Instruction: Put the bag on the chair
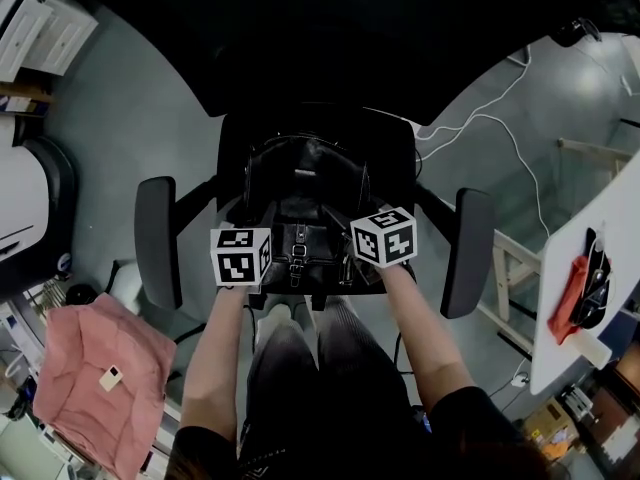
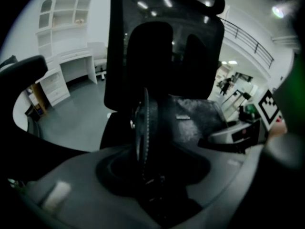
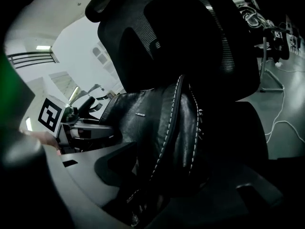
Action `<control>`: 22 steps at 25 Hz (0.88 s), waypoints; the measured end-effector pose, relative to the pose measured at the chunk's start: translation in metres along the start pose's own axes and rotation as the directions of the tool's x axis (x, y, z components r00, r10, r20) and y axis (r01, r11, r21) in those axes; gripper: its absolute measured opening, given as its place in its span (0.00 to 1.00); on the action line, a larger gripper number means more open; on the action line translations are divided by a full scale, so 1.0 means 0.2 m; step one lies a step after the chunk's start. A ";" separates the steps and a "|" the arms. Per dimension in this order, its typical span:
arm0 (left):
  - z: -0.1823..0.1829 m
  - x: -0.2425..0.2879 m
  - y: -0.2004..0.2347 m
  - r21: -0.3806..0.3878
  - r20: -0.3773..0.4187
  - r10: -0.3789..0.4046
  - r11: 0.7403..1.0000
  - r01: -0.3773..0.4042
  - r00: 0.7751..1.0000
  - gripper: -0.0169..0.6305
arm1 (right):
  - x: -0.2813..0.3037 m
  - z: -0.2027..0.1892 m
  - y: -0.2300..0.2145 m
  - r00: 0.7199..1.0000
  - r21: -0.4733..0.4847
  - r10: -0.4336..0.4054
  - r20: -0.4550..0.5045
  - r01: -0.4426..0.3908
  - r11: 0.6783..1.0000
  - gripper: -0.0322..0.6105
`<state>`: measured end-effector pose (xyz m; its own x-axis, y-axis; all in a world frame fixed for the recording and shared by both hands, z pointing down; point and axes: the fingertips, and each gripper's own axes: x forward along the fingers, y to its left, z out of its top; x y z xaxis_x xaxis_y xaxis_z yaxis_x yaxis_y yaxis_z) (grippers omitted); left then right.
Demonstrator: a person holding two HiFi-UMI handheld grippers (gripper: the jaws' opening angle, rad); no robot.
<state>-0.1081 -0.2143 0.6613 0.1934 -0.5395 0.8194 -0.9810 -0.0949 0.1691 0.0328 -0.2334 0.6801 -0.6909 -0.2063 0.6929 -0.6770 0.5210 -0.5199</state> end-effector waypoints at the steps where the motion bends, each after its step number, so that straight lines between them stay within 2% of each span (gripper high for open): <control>1: 0.00 0.00 0.01 0.001 -0.004 0.009 1.000 -0.009 1.000 0.34 | 0.00 0.00 -0.01 1.000 0.006 -0.004 -0.003 0.004 1.000 0.38; 5: 0.01 0.01 0.05 -0.010 -0.012 0.064 0.998 -0.064 0.998 0.40 | 0.02 0.00 -0.02 0.999 0.015 -0.017 -0.031 0.017 1.000 0.40; 8: 0.01 0.02 0.05 0.011 -0.018 0.092 0.996 -0.092 0.996 0.43 | 0.03 0.00 -0.04 0.998 0.035 -0.029 -0.060 0.031 0.999 0.46; 13: 0.03 0.01 0.07 0.056 -0.003 0.146 0.988 -0.145 0.989 0.48 | 0.00 -0.01 -0.10 0.993 0.050 -0.095 -0.072 0.099 0.994 0.52; 17: 0.04 0.01 0.07 0.065 0.003 0.159 0.985 -0.159 0.987 0.48 | -0.02 -0.02 -0.12 0.990 0.061 -0.123 -0.061 0.127 0.990 0.53; 22: 0.09 -0.03 0.05 0.075 0.048 0.151 0.985 -0.155 0.987 0.48 | -0.09 -0.01 -0.13 0.984 0.062 -0.175 -0.026 0.176 0.982 0.54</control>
<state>-0.1188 -0.2276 0.6481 0.0417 -0.5871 0.8084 -0.9973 -0.0728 -0.0014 0.0630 -0.2406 0.6821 -0.5552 -0.2730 0.7856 -0.8025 0.4239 -0.4199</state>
